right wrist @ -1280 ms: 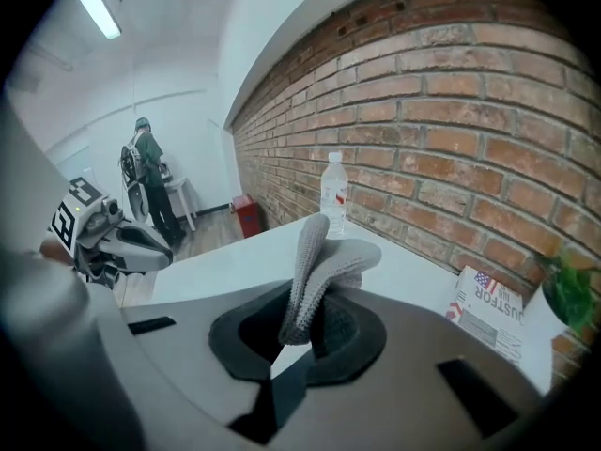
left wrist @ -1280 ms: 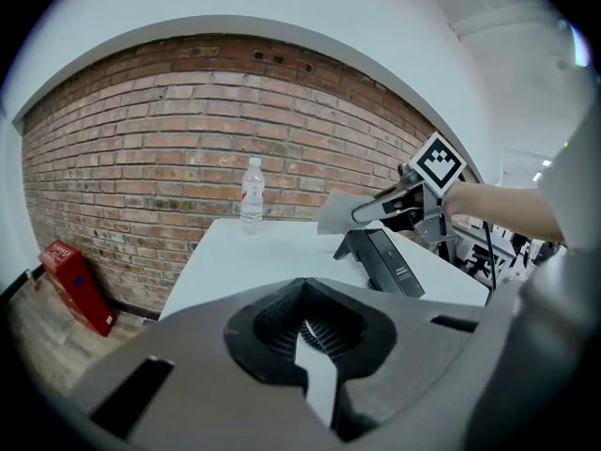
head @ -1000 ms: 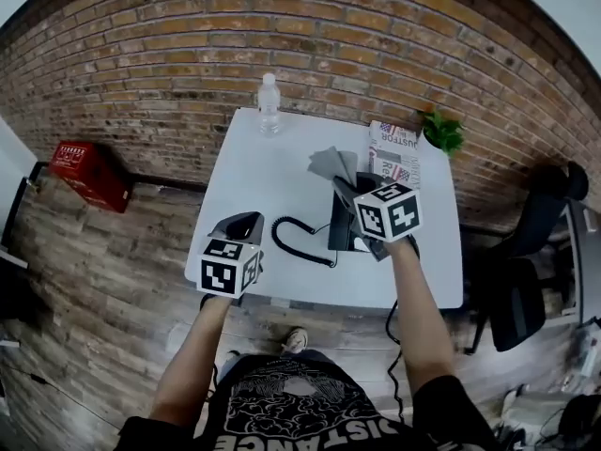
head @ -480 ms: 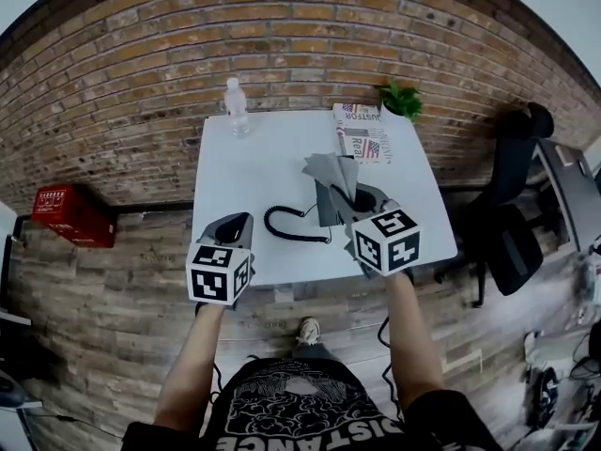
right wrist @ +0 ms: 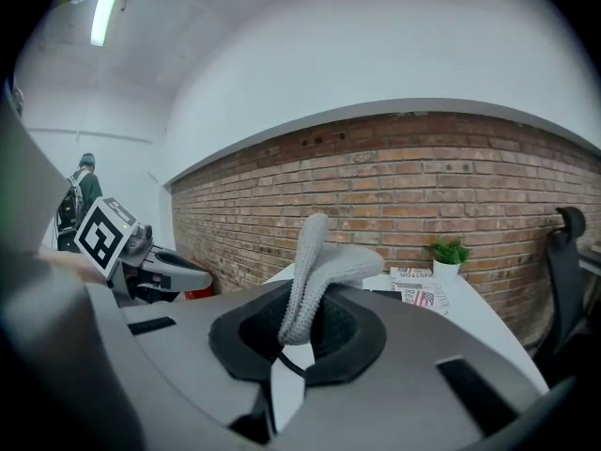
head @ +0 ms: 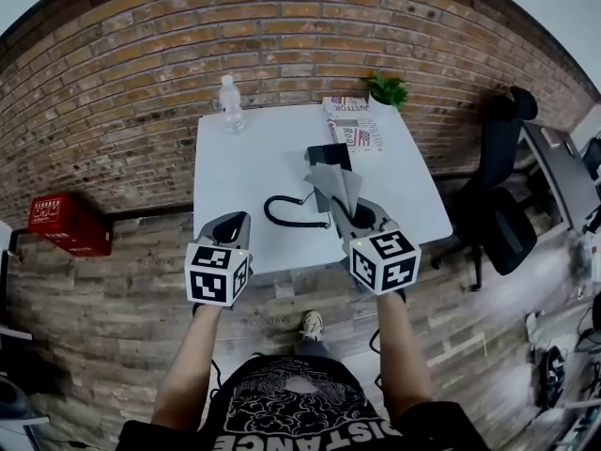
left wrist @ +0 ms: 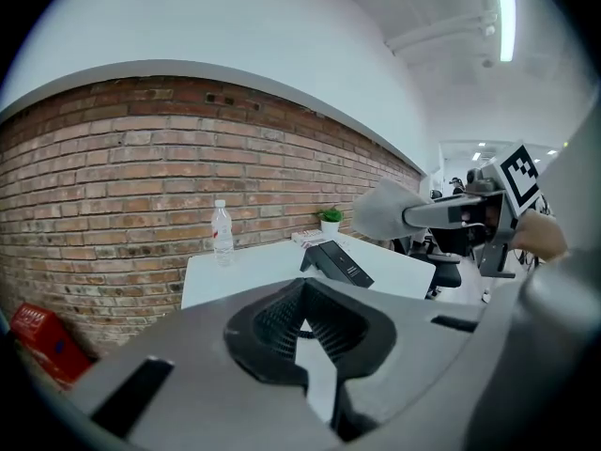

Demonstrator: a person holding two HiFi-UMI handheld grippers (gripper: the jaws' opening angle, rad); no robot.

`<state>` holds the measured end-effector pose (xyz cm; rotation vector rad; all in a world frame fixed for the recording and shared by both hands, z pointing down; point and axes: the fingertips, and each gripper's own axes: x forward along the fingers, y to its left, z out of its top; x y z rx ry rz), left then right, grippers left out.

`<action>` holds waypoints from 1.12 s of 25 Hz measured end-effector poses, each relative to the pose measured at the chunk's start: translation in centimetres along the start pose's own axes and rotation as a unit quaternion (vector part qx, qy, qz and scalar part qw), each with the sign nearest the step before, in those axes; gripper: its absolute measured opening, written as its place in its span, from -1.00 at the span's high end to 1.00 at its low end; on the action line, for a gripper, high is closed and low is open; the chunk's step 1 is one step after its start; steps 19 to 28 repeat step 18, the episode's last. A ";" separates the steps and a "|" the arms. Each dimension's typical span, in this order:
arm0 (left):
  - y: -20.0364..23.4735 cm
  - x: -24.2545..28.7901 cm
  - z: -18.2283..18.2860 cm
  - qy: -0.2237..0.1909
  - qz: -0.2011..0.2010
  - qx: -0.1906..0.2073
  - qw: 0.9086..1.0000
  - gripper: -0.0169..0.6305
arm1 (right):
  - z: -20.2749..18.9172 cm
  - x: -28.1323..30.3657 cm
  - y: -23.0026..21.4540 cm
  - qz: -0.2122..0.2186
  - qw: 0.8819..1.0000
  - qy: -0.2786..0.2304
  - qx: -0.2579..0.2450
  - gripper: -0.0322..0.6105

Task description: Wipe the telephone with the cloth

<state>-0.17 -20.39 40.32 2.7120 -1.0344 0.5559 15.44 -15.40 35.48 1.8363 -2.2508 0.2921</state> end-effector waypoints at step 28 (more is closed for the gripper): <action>-1.3 -0.1 0.3 -0.002 -0.004 0.006 1.000 0.93 | -0.1 -0.9 0.3 0.005 1.000 -0.004 -0.001 0.86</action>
